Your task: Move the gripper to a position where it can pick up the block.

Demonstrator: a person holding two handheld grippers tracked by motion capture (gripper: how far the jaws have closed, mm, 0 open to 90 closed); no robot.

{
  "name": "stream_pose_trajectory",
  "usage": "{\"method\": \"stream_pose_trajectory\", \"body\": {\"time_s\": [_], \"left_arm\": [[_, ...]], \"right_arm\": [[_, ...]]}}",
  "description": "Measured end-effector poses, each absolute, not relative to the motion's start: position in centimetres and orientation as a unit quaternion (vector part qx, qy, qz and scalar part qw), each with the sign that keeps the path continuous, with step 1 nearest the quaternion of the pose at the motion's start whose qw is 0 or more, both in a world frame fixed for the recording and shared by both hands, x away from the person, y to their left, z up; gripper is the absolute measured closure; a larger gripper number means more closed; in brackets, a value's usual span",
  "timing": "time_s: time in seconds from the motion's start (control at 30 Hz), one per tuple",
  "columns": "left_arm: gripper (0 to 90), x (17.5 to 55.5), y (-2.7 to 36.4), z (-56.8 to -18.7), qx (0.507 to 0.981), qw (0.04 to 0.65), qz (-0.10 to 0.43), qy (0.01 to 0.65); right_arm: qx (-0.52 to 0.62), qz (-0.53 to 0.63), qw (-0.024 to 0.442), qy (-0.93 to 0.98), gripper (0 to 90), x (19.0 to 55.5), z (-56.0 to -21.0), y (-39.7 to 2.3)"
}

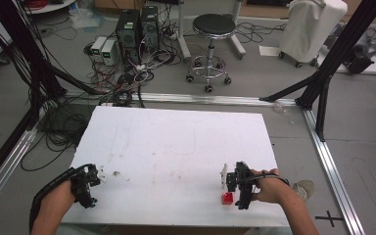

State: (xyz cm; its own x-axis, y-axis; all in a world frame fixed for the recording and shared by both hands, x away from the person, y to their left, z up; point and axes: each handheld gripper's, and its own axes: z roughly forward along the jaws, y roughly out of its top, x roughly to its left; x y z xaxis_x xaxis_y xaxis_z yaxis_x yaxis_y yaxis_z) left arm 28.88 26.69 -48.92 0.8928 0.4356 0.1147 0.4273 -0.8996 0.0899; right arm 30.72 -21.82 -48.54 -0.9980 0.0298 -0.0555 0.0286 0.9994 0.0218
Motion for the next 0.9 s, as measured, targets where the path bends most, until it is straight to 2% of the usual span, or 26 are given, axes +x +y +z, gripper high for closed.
{"method": "stream_pose_trajectory", "body": {"time_s": [0.9], "left_arm": [[22.4,28.9,26.6,-49.1,0.972,0.033,0.064,0.224]], "right_arm": [[-0.003,0.014,0.011,1.000,1.9,29.5,-51.8,-19.7]]}}
